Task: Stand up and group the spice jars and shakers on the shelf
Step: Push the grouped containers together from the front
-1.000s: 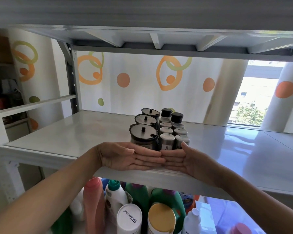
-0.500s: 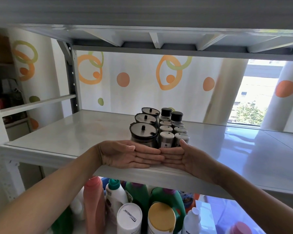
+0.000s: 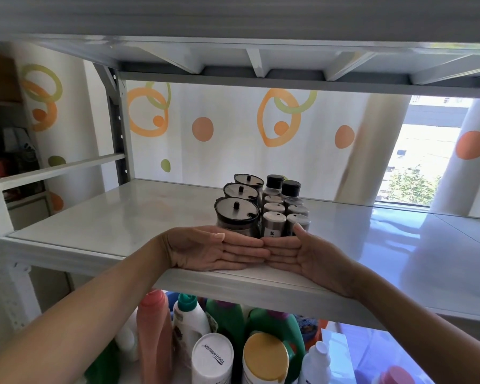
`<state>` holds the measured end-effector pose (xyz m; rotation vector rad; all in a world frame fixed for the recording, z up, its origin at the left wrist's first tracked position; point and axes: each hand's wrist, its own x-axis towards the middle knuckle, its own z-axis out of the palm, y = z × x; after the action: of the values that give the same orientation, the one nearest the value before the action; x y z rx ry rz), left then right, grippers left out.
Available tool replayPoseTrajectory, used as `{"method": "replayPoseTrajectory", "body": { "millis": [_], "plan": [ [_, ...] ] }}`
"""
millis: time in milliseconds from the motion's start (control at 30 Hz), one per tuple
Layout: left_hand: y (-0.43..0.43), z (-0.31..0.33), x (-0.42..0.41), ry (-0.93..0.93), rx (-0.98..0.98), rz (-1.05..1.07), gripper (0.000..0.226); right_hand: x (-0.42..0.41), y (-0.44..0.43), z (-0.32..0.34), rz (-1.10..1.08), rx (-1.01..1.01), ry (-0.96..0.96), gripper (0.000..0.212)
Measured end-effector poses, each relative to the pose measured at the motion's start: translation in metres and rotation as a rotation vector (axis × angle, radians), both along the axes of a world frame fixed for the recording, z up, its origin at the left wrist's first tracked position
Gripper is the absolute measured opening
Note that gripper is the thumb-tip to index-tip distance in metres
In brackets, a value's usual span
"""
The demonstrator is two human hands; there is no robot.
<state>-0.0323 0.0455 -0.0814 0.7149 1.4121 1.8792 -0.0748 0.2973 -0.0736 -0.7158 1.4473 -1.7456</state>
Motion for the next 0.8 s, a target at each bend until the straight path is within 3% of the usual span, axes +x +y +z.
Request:
{"method": "replayPoseTrajectory", "body": {
  "millis": [233, 433, 567, 633, 700, 800],
  "plan": [
    [0.001, 0.000, -0.001, 0.023, 0.004, 0.043, 0.063, -0.006, -0.001, -0.003, 0.012, -0.010, 0.025, 0.067],
    [-0.001, -0.001, 0.001, 0.081, -0.002, 0.092, 0.076, -0.007, 0.005, -0.008, -0.004, -0.024, 0.114, 0.083],
    [-0.015, 0.000, -0.002, 0.153, 0.205, 0.127, 0.062, 0.001, 0.024, -0.002, -0.059, -0.174, 0.148, 0.066],
    [-0.019, 0.004, 0.000, 0.113, 0.452, 0.220, 0.054, 0.005, 0.035, 0.005, -0.304, -0.328, 0.087, 0.050],
    [-0.018, 0.013, 0.001, 0.061, 0.711, 0.474, 0.046, -0.004, 0.046, 0.000, -0.680, -0.428, -0.016, 0.050],
    [-0.021, 0.013, 0.001, 0.028, 0.925, 0.958, 0.032, -0.022, 0.048, -0.010, -1.178, -0.326, -0.049, 0.043]
  ]
}}
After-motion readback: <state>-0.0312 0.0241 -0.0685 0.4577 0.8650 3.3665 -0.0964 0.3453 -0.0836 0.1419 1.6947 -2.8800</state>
